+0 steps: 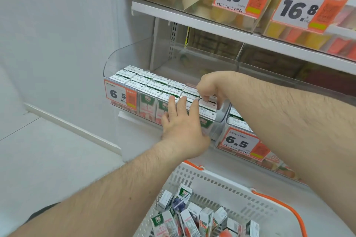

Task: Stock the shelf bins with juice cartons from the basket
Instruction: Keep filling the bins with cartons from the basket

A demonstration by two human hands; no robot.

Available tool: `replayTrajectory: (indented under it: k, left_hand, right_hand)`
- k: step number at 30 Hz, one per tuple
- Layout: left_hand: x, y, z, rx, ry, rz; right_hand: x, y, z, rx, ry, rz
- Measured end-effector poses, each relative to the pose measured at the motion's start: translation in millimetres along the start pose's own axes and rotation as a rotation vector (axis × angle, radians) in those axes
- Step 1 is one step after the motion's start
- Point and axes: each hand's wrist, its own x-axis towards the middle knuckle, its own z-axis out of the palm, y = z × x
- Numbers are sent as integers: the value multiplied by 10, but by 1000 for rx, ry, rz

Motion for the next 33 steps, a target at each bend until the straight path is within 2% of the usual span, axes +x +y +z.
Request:
replayTrajectory:
  k: [2, 5, 7, 9, 12, 15, 17, 20, 25, 28, 30, 33]
  left_hand:
    - [-19, 15, -20, -48, 96, 15]
    - [-71, 14, -80, -91, 268, 32]
    - [-118, 1, -102, -86, 266, 57]
    - [-168, -3, -76, -86, 151, 94]
    - [-232, -3, 62, -65, -106, 108]
    - [-299, -11, 265, 66, -327, 155]
    - [-358, -18, 406, 158, -432, 203]
    - [-438, -55, 615, 223, -540, 196]
    - [-489, -281, 998, 282, -735, 83]
    - [-507, -407, 1272, 311, -796, 47]
    - [-543, -465, 1466, 290, -817, 4]
    - [-624, -577, 1790, 300, -881, -38]
  right_hand:
    - [-91, -22, 36, -41, 34, -58]
    - [-246, 4, 107, -160, 167, -162]
    - [-339, 71, 193, -254, 312, -205]
    - [-446, 218, 297, -375, 490, -239]
    - [-707, 492, 549, -432, 638, -348]
    - [-950, 783, 951, -292, 882, -573]
    - [-1030, 985, 1243, -183, 977, -695]
    - [-1033, 1270, 1629, -36, 866, -700]
    - [-794, 1686, 2100, 133, 488, -342]
    - [-641, 1919, 2321, 351, 330, -139]
    - [-538, 2054, 2503, 426, 228, -58]
    - [-422, 2248, 2814, 435, 28, -34]
